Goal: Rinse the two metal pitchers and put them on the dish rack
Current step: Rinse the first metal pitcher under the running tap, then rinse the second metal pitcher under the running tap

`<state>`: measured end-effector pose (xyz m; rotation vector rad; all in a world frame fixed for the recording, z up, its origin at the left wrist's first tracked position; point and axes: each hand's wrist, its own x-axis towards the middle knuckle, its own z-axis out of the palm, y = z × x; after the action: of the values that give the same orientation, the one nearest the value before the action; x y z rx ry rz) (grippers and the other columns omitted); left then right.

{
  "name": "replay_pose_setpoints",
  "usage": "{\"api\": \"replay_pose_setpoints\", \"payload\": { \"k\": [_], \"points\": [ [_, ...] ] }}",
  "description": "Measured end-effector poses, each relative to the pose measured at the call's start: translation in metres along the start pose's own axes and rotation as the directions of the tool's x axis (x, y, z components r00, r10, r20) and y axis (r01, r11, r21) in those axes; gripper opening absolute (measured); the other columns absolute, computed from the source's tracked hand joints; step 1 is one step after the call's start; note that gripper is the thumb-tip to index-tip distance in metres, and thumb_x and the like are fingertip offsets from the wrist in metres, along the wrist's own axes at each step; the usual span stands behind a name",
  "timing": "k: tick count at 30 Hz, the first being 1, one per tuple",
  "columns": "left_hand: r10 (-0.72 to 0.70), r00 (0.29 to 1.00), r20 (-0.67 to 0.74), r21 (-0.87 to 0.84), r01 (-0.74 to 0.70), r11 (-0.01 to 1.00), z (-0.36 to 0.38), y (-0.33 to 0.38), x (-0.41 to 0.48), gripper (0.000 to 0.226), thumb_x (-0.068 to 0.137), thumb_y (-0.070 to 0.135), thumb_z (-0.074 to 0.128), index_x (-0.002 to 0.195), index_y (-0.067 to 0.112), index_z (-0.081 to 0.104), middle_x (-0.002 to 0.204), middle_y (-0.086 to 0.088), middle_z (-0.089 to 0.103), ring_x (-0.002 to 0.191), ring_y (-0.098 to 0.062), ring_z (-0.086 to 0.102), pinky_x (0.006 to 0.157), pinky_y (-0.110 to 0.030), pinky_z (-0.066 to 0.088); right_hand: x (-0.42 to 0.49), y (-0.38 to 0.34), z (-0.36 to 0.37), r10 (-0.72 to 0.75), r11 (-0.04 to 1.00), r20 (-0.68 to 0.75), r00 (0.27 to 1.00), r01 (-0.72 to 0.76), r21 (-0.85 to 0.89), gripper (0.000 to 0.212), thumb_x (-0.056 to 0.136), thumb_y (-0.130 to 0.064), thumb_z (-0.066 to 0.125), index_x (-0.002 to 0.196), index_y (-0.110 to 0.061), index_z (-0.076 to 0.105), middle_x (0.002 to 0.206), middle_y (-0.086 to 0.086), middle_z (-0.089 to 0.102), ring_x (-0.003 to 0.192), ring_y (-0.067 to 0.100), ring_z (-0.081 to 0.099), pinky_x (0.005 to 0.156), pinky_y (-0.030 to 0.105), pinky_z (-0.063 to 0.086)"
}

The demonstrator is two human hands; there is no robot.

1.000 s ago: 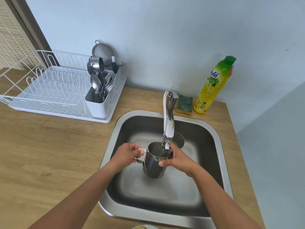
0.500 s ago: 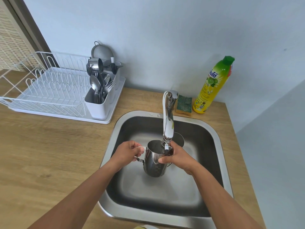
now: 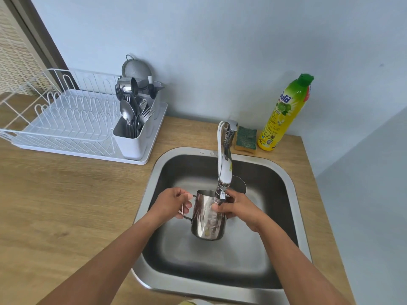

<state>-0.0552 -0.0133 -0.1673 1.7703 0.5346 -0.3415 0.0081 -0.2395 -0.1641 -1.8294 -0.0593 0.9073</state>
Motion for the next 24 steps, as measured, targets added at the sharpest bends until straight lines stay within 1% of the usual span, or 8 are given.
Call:
{"api": "replay_pose_setpoints", "payload": {
  "k": [4, 7, 9, 15, 18, 20, 22, 24],
  "points": [
    [-0.071, 0.996, 0.047, -0.013, 0.071, 0.997, 0.001, 0.001, -0.002, 0.018, 0.099, 0.021, 0.053, 0.097, 0.007, 0.065, 0.072, -0.009, 0.069, 0.057, -0.018, 0.064, 0.052, -0.030, 0.055, -0.002, -0.002, 0.001, 0.052, 0.999, 0.018, 0.998, -0.052, 0.007, 0.050, 0.076, -0.036, 0.080, 0.116, -0.009, 0.067, 0.105, 0.015, 0.075, 0.086, 0.023, 0.070, 0.086, 0.049, 0.057],
    [-0.127, 0.987, 0.093, -0.017, 0.129, 0.991, 0.002, 0.001, -0.004, 0.024, 0.102, 0.020, 0.048, 0.102, 0.002, 0.064, 0.069, -0.010, 0.063, 0.051, -0.017, 0.061, 0.050, -0.031, 0.057, -0.004, -0.003, 0.006, 0.108, 0.994, 0.018, 0.994, -0.108, 0.023, 0.045, 0.082, -0.045, 0.074, 0.108, -0.008, 0.072, 0.083, 0.006, 0.075, 0.069, 0.018, 0.069, 0.065, 0.039, 0.061],
    [-0.158, 0.980, 0.123, -0.024, 0.162, 0.986, 0.003, 0.001, -0.005, 0.027, 0.103, 0.021, 0.047, 0.105, -0.001, 0.063, 0.067, -0.009, 0.060, 0.048, -0.016, 0.060, 0.050, -0.032, 0.058, -0.003, -0.002, 0.009, 0.155, 0.987, 0.016, 0.988, -0.155, 0.032, 0.046, 0.082, -0.052, 0.071, 0.101, -0.009, 0.072, 0.074, 0.005, 0.072, 0.063, 0.019, 0.069, 0.058, 0.033, 0.058],
    [-0.264, 0.925, 0.275, -0.024, 0.281, 0.959, -0.001, -0.002, -0.008, 0.034, 0.101, 0.028, 0.052, 0.108, -0.002, 0.064, 0.061, -0.007, 0.060, 0.045, -0.018, 0.061, 0.050, -0.033, 0.060, 0.004, 0.000, 0.015, 0.296, 0.955, -0.028, 0.955, -0.295, 0.042, 0.065, 0.077, -0.065, 0.067, 0.113, -0.011, 0.065, 0.100, 0.020, 0.073, 0.087, 0.040, 0.073, 0.070, 0.051, 0.062],
    [-0.289, 0.915, 0.282, -0.016, 0.306, 0.952, -0.001, -0.005, -0.007, 0.032, 0.100, 0.029, 0.053, 0.099, 0.000, 0.066, 0.057, -0.005, 0.059, 0.043, -0.015, 0.062, 0.048, -0.032, 0.059, 0.003, -0.003, 0.017, 0.311, 0.950, -0.040, 0.950, -0.311, -0.002, 0.066, 0.082, -0.066, 0.058, 0.113, -0.008, 0.064, 0.079, 0.014, 0.067, 0.061, 0.030, 0.068, 0.052, 0.040, 0.060],
    [-0.310, 0.911, 0.273, -0.014, 0.326, 0.945, 0.000, -0.007, -0.005, 0.029, 0.100, 0.029, 0.053, 0.094, 0.003, 0.065, 0.054, -0.002, 0.056, 0.041, -0.012, 0.059, 0.046, -0.030, 0.058, 0.002, -0.005, 0.018, 0.304, 0.950, -0.049, 0.951, -0.306, -0.053, 0.055, 0.090, -0.056, 0.052, 0.106, -0.005, 0.064, 0.065, 0.009, 0.062, 0.046, 0.022, 0.061, 0.043, 0.031, 0.054],
    [-0.333, 0.904, 0.267, -0.007, 0.347, 0.938, -0.001, -0.010, -0.004, 0.027, 0.101, 0.029, 0.052, 0.093, 0.006, 0.064, 0.053, 0.000, 0.054, 0.040, -0.010, 0.057, 0.045, -0.029, 0.058, -0.002, -0.007, 0.016, 0.301, 0.950, -0.061, 0.952, -0.305, -0.074, 0.042, 0.094, -0.044, 0.047, 0.096, -0.005, 0.062, 0.057, 0.007, 0.063, 0.041, 0.021, 0.061, 0.041, 0.028, 0.052],
    [-0.345, 0.904, 0.251, -0.003, 0.357, 0.934, -0.003, -0.013, -0.002, 0.027, 0.101, 0.029, 0.050, 0.092, 0.007, 0.064, 0.052, 0.001, 0.052, 0.039, -0.010, 0.055, 0.045, -0.029, 0.057, -0.003, -0.004, 0.011, 0.290, 0.951, -0.110, 0.951, -0.299, -0.078, 0.041, 0.095, -0.042, 0.049, 0.090, -0.004, 0.063, 0.055, 0.007, 0.065, 0.042, 0.023, 0.063, 0.039, 0.025, 0.048]
  ]
}}
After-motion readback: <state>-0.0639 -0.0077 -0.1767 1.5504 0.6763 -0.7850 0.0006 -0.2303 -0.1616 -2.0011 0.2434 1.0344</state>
